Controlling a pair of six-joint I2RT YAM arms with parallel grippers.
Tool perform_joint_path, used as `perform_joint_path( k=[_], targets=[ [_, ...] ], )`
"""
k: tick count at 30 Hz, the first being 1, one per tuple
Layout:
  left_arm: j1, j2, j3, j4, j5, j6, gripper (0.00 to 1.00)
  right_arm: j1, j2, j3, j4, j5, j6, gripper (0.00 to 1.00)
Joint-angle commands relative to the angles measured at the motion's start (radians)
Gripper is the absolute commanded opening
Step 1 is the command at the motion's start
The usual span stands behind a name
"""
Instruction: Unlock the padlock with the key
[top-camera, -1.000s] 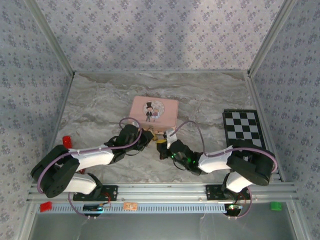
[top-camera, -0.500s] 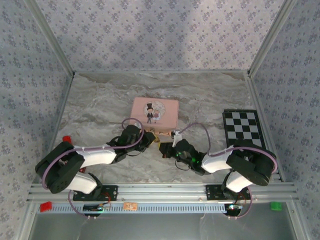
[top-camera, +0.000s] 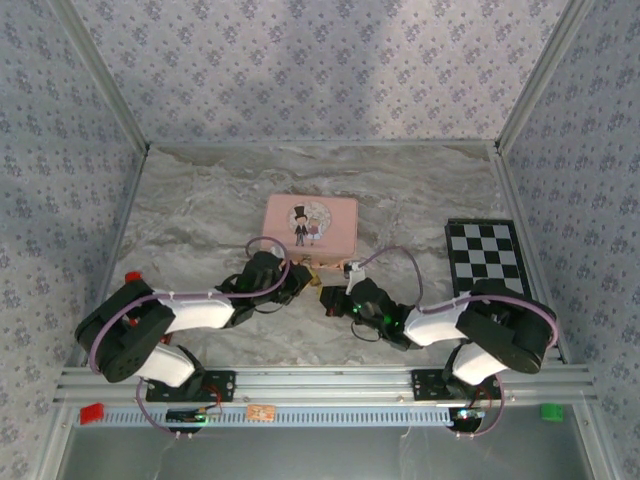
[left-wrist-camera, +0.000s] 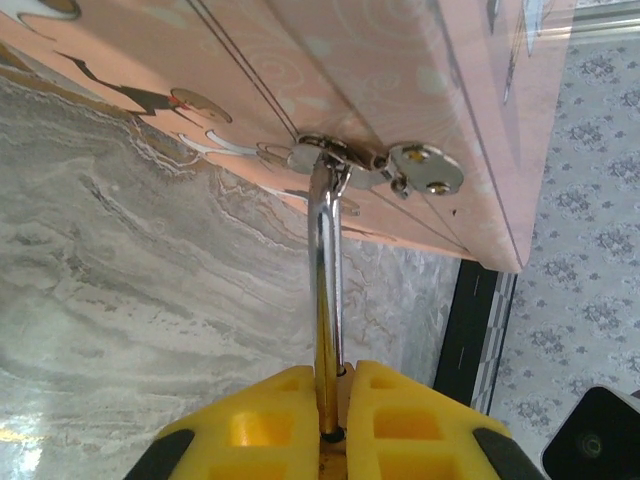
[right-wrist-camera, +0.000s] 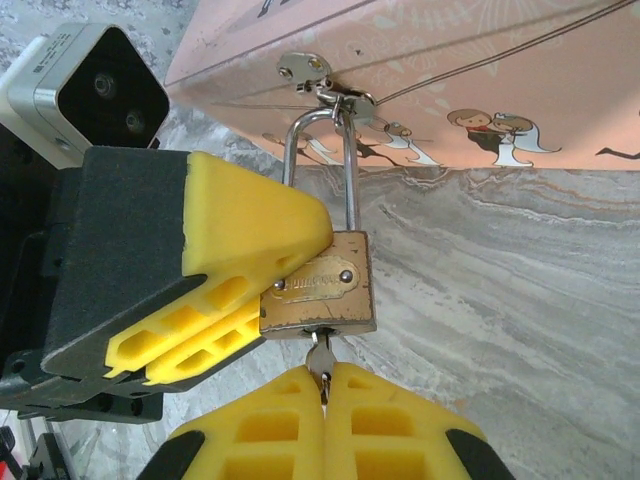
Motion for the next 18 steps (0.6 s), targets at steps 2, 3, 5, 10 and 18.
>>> perform_joint_path(
  k=[2, 3, 5, 10, 18],
  targets=[
    [0.0, -0.021, -0.038, -0.046, -0.01, 0.062, 0.0, 0.008, -0.038, 0.018, -0.136, 0.108, -0.017, 0.0],
    [-0.002, -0.026, -0.04, -0.052, -0.009, 0.067, 0.0, 0.015, -0.042, 0.022, -0.145, 0.112, -0.017, 0.0],
    [-0.007, -0.04, -0.045, -0.059, -0.008, 0.08, 0.0, 0.023, -0.043, 0.022, -0.156, 0.118, -0.02, 0.0],
    [-0.013, -0.056, -0.046, -0.079, -0.011, 0.108, 0.0, 0.028, -0.055, 0.021, -0.184, 0.114, -0.02, 0.0],
    [-0.012, -0.054, -0.03, -0.12, -0.02, 0.134, 0.0, 0.036, -0.106, 0.012, -0.267, 0.104, -0.026, 0.0]
  ],
)
